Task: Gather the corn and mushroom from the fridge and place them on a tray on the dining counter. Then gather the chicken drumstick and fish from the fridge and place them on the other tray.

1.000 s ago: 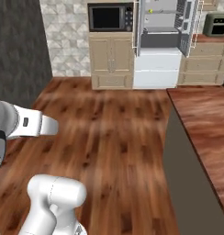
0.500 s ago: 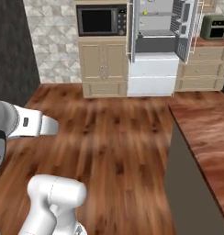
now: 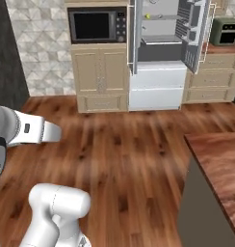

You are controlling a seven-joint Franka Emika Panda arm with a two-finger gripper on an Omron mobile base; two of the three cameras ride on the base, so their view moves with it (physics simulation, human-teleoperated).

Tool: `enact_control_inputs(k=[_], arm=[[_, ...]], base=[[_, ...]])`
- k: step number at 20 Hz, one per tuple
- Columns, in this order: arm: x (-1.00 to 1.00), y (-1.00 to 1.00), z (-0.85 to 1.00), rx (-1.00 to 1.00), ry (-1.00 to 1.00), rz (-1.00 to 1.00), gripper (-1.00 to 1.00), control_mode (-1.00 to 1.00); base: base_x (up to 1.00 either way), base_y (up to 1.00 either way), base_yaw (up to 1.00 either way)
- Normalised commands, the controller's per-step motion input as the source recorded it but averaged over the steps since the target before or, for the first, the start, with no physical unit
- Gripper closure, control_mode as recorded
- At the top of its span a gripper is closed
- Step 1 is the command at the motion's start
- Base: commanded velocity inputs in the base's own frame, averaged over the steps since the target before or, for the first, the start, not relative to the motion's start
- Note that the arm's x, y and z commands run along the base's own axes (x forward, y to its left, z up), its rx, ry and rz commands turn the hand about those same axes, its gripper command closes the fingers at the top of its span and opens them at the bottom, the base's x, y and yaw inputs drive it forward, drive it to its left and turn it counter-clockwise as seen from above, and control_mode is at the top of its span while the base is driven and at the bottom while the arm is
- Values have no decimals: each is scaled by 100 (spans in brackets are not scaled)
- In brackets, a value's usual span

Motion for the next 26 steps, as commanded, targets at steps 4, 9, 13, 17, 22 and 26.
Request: enact_control_inputs(k=[4, 9, 13, 17, 22, 26], arm=[[0, 0, 0, 0, 0, 0, -100, 100], [0, 0, 0, 0, 0, 0, -100, 100], [0, 0, 0, 0, 0, 0, -100, 100], [0, 0, 0, 0, 0, 0, -100, 100], [0, 0, 0, 0, 0, 0, -100, 100], [0, 0, 0, 0, 0, 0, -100, 100]], base=[[100, -1, -8], [100, -11, -7], [100, -23, -6], [100, -33, -6], [100, -37, -6], [100, -39, -5]])
